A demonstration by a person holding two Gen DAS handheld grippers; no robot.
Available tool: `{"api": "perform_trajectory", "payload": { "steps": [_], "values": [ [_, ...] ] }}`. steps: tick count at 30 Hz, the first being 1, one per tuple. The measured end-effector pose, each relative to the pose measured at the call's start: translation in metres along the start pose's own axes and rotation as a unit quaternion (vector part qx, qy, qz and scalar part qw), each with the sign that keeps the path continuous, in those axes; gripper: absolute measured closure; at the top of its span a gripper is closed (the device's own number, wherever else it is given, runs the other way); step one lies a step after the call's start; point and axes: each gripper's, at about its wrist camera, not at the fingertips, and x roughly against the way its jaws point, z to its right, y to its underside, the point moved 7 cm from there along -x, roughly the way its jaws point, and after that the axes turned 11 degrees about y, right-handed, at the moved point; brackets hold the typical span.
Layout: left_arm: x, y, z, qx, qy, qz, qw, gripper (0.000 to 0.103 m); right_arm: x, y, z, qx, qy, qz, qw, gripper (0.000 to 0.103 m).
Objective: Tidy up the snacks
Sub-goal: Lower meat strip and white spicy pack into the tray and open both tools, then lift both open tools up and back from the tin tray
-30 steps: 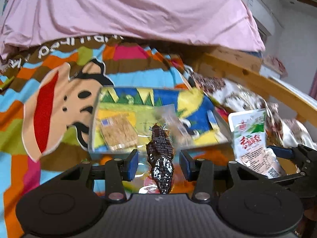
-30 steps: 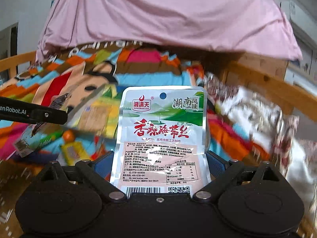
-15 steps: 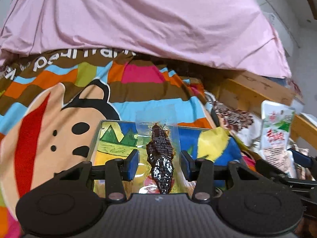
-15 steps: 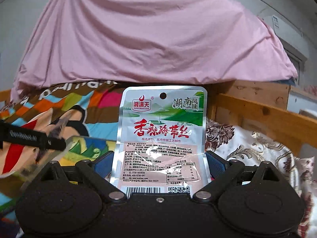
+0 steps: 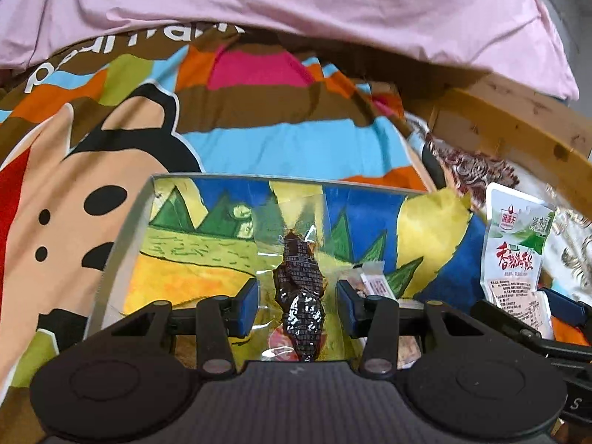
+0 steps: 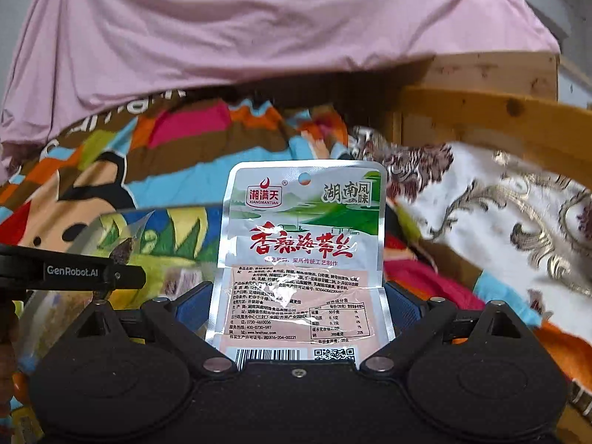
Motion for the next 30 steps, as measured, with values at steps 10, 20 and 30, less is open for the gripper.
{"api": "perform_trajectory", "payload": {
  "steps": [10, 20, 30],
  "values": [
    [-0.014, 0.014, 0.006, -0.001, -0.023, -0.033, 0.9992, 0.054, -0.010, 0.018, -0.005, 0.013, -0.006, -0.037, 0.999, 0.007],
    [-0.023, 0.023, 0.010, 0.006, -0.019, -0.065, 0.9977, 0.050, -0.013, 0.022, -0.006, 0.015, -0.017, -0.045, 0.999, 0.006],
    [0.014, 0.011, 0.011, 0.032, -0.009, -0.017, 0.9993, 0.014, 0.016, 0.006, 0.002, 0.013, -0.011, -0.009, 1.000, 0.001]
  ]
}}
